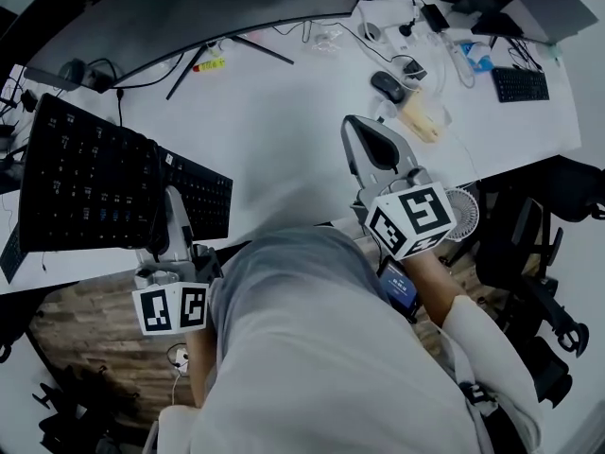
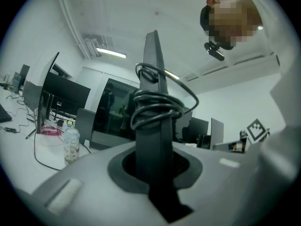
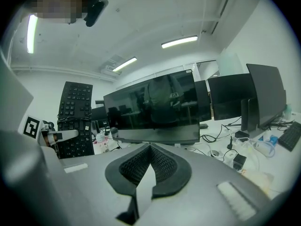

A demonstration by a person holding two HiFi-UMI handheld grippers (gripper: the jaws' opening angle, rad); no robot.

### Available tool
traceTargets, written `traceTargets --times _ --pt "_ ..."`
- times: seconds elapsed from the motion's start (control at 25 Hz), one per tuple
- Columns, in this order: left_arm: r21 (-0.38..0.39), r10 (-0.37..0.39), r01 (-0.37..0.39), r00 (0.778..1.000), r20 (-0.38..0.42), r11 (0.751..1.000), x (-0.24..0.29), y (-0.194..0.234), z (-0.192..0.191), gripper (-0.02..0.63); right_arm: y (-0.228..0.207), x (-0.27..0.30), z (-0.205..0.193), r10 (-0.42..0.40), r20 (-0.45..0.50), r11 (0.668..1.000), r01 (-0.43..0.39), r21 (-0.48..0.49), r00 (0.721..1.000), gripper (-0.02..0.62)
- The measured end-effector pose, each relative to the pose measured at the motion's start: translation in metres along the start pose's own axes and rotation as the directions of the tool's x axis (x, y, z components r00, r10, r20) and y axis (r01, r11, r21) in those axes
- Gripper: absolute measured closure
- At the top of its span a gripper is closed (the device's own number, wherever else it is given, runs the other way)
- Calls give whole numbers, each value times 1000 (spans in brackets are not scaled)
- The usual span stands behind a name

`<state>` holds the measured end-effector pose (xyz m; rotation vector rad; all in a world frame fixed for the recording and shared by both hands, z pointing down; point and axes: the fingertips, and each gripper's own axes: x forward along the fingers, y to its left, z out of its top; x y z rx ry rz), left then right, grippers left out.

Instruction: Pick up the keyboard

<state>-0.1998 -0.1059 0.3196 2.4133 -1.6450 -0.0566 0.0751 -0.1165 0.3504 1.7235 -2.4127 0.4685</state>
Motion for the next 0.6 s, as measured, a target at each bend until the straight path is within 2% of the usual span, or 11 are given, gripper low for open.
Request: traceTargets --times 0.4,0.6 --pt "-20 -27 26 1000 -13 999 -1 1 -1 606 12 -2 -12 -10 -25 999 11 31 1000 598" --pt "23 -43 44 998 -43 999 -6 4 5 606 25 -2 -16 -2 -42 997 5 73 999 598"
